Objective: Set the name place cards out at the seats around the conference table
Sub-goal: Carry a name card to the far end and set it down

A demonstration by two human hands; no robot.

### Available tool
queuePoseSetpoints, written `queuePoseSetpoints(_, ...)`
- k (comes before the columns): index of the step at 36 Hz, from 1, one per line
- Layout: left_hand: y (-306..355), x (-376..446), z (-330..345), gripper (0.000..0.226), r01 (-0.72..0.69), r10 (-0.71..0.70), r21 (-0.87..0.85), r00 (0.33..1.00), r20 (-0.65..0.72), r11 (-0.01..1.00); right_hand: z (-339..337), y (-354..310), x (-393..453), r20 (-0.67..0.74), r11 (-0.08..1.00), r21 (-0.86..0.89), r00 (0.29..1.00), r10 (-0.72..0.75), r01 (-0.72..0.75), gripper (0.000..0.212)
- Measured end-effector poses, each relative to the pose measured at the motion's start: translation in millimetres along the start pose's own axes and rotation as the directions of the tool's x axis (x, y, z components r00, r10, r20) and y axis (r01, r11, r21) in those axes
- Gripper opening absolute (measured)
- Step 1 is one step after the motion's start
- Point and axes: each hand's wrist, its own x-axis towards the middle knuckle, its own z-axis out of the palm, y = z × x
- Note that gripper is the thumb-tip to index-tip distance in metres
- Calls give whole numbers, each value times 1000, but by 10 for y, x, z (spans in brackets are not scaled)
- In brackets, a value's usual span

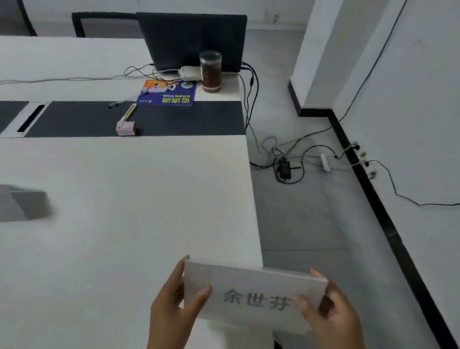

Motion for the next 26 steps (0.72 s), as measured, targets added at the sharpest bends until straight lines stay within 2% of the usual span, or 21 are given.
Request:
queuePoseSetpoints(3, 69, -48, 356, 62, -15, 12, 39, 997, 71, 999, -375, 84, 60, -24, 997, 5, 997, 73, -73, 47)
queuePoseSetpoints(7, 184, -23, 916, 58, -9, 1, 63, 993, 117, 998, -781, 172, 356, -51, 997, -15, 996, 77, -78, 46)
queuePoseSetpoints(11, 368, 160, 1600, 63, 4, -6, 19, 995, 102, 1000, -1211, 122, 911, -42, 998, -47, 998, 48, -50, 41)
queuePoseSetpoints(14, 544, 291, 2032, 68, 2, -1, -12, 999, 53, 1000, -1497, 12, 1368, 25, 998, -62, 999, 22, -20, 41)
queuePoseSetpoints(18, 679, 403, 2347, 63, 37, -36, 34, 998, -41, 999, -1675, -122, 1898, 113, 993, -114, 993, -30, 43, 44)
queuePoseSetpoints(21, 759, 477, 2437, 57, 100, -94, 39, 987, -133, 994, -1616, -209, 2226, 212, 988, -140, 977, -36, 67, 45)
queuePoseSetpoints(26, 898, 754, 2437, 75, 156, -163, -47, 941, -296, 987, -1263, -367, 2746, 367, 987, -138, 930, -29, 85, 43)
